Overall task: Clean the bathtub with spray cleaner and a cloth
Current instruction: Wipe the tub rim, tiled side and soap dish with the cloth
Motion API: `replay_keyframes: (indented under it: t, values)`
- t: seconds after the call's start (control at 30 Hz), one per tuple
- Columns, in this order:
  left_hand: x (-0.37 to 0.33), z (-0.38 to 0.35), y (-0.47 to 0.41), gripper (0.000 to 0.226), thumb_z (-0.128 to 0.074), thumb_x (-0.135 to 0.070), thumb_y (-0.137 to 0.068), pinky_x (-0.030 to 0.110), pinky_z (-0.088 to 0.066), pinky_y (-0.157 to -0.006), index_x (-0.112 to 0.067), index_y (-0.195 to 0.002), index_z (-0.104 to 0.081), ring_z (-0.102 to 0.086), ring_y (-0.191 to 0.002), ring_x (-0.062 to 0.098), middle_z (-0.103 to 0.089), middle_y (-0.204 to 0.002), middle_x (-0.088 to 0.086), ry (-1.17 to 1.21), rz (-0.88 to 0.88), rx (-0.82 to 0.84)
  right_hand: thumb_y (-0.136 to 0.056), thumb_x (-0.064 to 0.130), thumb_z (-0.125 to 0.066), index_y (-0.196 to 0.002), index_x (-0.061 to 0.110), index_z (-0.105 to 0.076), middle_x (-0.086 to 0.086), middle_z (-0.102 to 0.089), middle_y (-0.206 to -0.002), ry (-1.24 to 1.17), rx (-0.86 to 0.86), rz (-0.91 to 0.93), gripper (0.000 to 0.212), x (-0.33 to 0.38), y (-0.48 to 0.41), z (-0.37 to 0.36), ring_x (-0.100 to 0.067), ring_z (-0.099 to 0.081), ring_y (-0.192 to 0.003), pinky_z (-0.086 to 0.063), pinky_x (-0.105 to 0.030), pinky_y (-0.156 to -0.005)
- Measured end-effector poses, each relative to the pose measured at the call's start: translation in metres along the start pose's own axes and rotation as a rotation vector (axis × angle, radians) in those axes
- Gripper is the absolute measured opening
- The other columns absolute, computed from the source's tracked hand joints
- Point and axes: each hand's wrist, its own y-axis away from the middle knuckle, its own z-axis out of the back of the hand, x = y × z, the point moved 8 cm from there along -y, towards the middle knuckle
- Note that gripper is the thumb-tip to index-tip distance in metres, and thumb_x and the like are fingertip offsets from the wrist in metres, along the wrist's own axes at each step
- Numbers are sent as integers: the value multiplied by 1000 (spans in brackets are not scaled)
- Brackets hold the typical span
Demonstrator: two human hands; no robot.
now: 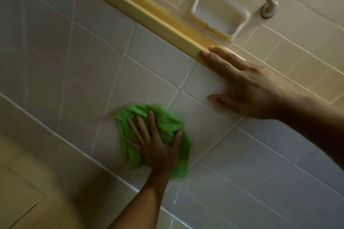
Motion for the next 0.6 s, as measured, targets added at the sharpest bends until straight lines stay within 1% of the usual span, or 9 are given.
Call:
replay_keyframes:
  t: [0.07, 0.13, 0.23, 0.33, 0.47, 0.53, 0.6]
  values:
    - [32, -9, 27, 100, -29, -86, -87, 67, -7, -119, -23, -164, -19, -11, -157, 37, -18, -170, 16, 64, 204, 14, -92, 69, -45, -162, 38, 4, 3, -6, -171, -1, 3, 3, 90, 0, 1, 0, -36, -39, -146, -48, -54, -107]
    - [60, -16, 52, 99, -25, -84, -88, 65, -12, -120, -20, -162, -17, -15, -156, 40, -17, -170, 17, 88, 406, 40, -93, 68, -46, -162, 38, 4, 2, -6, -171, -15, 3, 9, 91, 0, 1, 0, -37, -38, -146, -46, -55, -108]
    - [93, -24, 80, 108, -15, -88, -89, 58, -13, -122, -8, -161, -22, -19, -154, 45, -20, -167, 24, 126, 584, 65, -95, 64, -50, -162, 38, 5, 1, -7, -171, -28, -2, 25, 90, 1, 1, 0, -37, -35, -148, -44, -57, -109]
    - [117, -27, 93, 117, -11, -90, -87, 55, -12, -123, 1, -158, -26, -23, -151, 50, -24, -163, 31, 155, 714, 42, -94, 64, -50, -162, 39, 5, 1, -8, -171, -21, -3, 18, 91, -1, 1, -1, -38, -34, -148, -45, -58, -108]
    - [113, -21, 92, 122, -5, -90, -86, 55, -17, -119, 10, -153, -32, -31, -144, 58, -31, -156, 40, 174, 791, 16, -94, 68, -46, -162, 39, 5, 1, -9, -171, -12, 0, 12, 89, -1, 1, 0, -39, -36, -147, -46, -59, -106]
    - [105, -18, 85, 130, 1, -93, -82, 51, -16, -118, 12, -152, -31, -31, -144, 57, -31, -156, 39, 194, 832, 15, -94, 70, -44, -162, 38, 5, 1, -9, -171, -12, 5, 11, 89, 0, 1, 0, -39, -38, -146, -47, -59, -106]
    - [91, -15, 76, 134, 6, -94, -77, 45, -13, -118, 10, -155, -26, -26, -149, 52, -25, -161, 35, 209, 850, 18, -94, 71, -42, -162, 37, 4, 1, -9, -171, -9, 4, 10, 88, 0, 1, 1, -39, -40, -144, -49, -58, -104]
